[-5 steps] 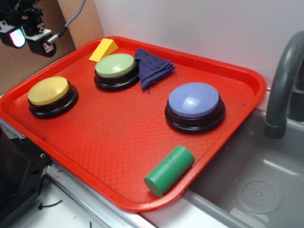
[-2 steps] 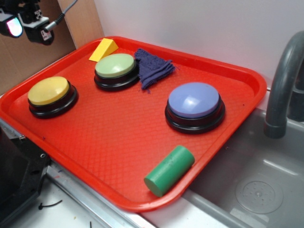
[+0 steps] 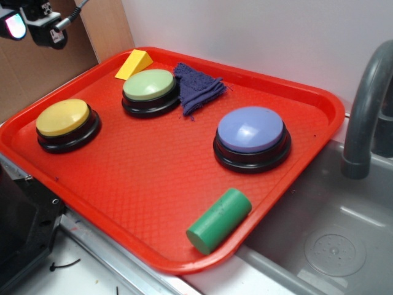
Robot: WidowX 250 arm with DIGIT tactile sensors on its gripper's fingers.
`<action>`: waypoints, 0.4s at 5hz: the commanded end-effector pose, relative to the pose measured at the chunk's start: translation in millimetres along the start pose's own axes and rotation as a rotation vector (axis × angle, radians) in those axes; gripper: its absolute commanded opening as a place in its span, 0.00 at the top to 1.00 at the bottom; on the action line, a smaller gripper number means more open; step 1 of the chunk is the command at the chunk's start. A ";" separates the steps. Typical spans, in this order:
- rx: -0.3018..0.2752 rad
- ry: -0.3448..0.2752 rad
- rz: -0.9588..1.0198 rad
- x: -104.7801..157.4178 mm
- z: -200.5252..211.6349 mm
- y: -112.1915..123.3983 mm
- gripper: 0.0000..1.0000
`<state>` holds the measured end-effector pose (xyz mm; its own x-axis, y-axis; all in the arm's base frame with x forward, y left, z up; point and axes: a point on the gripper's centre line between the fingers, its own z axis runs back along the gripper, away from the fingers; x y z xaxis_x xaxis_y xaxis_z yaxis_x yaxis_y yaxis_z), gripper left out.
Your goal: Push the yellow button.
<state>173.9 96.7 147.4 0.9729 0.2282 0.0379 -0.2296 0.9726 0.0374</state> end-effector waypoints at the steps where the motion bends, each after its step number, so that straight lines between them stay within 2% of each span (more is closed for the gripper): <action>1: 0.015 -0.063 0.019 5.7 20.5 10.9 0.00; 2: 0.013 -0.065 0.021 6.3 23.4 11.5 0.00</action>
<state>175.4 99.6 155.7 0.9707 0.2362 0.0435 -0.2377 0.9708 0.0332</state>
